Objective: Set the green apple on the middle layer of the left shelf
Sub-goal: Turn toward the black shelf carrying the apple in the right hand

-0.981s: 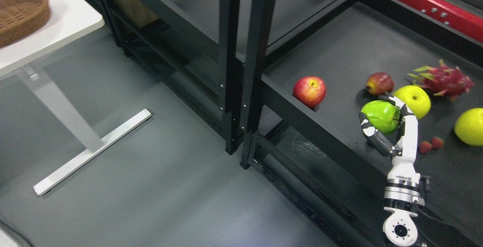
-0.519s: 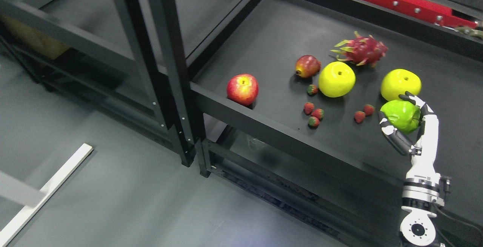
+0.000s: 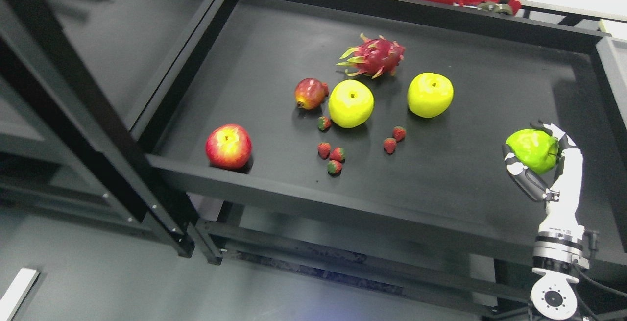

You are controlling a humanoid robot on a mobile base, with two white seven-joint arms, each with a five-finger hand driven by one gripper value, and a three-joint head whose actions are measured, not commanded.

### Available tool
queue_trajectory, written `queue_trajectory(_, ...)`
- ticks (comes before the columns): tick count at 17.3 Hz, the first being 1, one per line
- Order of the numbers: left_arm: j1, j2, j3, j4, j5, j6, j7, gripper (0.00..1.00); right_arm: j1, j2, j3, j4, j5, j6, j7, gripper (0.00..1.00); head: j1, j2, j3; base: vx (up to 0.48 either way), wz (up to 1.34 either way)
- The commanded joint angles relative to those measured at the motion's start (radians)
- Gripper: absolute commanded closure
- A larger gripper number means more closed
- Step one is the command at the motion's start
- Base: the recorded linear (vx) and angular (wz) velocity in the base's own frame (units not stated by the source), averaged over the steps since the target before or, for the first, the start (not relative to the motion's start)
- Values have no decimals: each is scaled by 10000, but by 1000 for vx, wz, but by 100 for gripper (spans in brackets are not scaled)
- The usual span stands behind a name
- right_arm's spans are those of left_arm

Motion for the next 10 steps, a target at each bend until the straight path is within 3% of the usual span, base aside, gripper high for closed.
queue_trajectory(1, 0, 175, 0, 0, 0, -5, -4, 0, -18, -136, -137, 40, 14, -2, -5, 100, 0, 0, 0, 196, -353)
queue_trajectory(10, 0, 175, 0, 0, 0, -5, -4, 0, -753, -106, 306, 759, 91, 259, 255, 100, 0, 0, 0, 208, -196)
